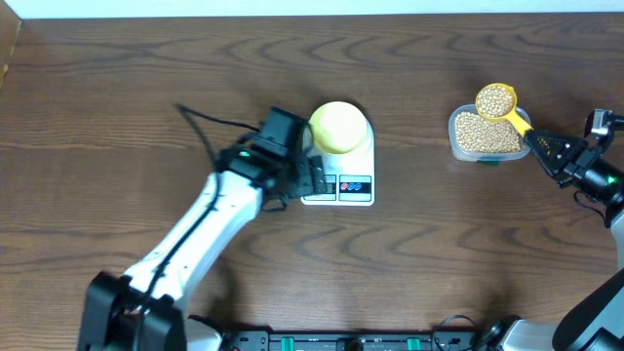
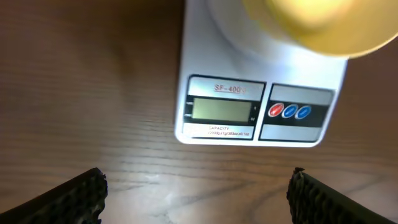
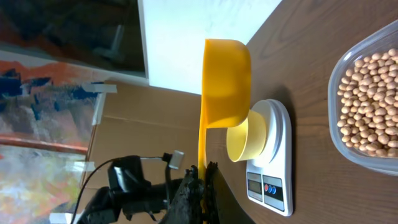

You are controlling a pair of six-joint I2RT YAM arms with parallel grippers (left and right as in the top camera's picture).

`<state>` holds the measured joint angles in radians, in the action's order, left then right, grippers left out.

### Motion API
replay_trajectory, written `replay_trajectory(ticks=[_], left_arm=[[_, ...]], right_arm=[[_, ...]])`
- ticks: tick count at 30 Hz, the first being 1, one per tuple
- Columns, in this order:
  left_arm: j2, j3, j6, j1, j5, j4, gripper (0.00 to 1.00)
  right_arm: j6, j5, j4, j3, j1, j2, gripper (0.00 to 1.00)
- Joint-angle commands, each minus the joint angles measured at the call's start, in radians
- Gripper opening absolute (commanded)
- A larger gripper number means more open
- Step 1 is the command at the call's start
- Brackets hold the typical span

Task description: Scoop item into bowl and weigh 50g on scale

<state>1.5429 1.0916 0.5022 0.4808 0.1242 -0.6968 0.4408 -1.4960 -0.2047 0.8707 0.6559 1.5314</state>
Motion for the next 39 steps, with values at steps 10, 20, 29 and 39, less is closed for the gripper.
replay_trajectory(ticks=[10,20,29,39], left_arm=[[0.179,-0.002,0.081,0.101,-0.17,0.068,0.94],[0.229,-0.002,0.102,0.101,-0.169,0.182,0.95],[0.25,-0.002,0.113,0.115,-0.155,0.187,0.95],[0.256,-0.003,0.113,0.147,-0.163,0.213,0.95]], right_arm=[[0.0,-0.039,0.011,-0.003,0.006,0.005,0.01],[0.0,-0.06,0.022,-0.003,0.006,0.005,0.01],[0.0,-0.063,0.03,-0.003,0.006,0.005,0.01],[0.012,-0.063,0.037,-0.003,0.006,0.005,0.01]])
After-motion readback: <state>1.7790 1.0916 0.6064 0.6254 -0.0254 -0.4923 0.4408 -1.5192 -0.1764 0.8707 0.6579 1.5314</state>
